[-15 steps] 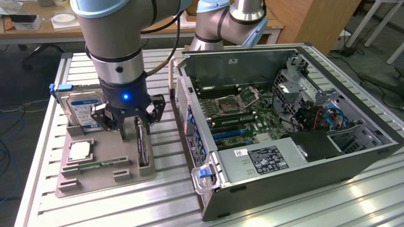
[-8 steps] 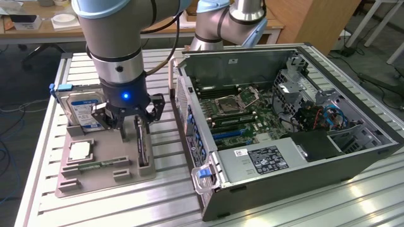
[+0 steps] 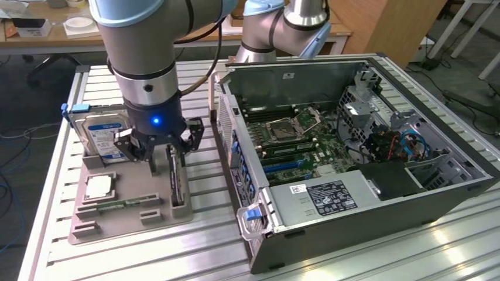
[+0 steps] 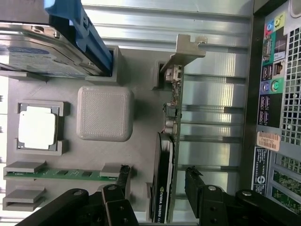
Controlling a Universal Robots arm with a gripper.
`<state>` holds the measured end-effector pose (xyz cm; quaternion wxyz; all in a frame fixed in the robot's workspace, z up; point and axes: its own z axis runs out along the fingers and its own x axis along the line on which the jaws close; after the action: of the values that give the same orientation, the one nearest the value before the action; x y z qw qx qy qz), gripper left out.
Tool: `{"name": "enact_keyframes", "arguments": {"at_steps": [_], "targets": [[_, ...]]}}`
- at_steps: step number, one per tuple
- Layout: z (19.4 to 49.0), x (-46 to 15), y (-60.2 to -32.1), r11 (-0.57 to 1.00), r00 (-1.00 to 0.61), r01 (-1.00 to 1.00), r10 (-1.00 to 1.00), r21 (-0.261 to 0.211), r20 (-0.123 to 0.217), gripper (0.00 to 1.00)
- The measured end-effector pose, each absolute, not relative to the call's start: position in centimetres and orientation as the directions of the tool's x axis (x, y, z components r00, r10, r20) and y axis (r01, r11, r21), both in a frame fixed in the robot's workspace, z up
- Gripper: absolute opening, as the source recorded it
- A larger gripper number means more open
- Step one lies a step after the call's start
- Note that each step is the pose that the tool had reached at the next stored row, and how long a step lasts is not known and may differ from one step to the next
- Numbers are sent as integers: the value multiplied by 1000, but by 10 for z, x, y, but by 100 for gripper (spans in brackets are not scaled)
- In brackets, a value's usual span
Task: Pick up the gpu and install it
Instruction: 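Pick up the gpu and move the gpu toward the slot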
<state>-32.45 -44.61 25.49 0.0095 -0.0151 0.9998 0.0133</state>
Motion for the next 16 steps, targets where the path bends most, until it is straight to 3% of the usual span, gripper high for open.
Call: {"name": "enact_keyframes", "arguments": {"at_steps": [16], "targets": [[251,-324,-443,1000,-1000,-5,-5,7,-19,59]]}}
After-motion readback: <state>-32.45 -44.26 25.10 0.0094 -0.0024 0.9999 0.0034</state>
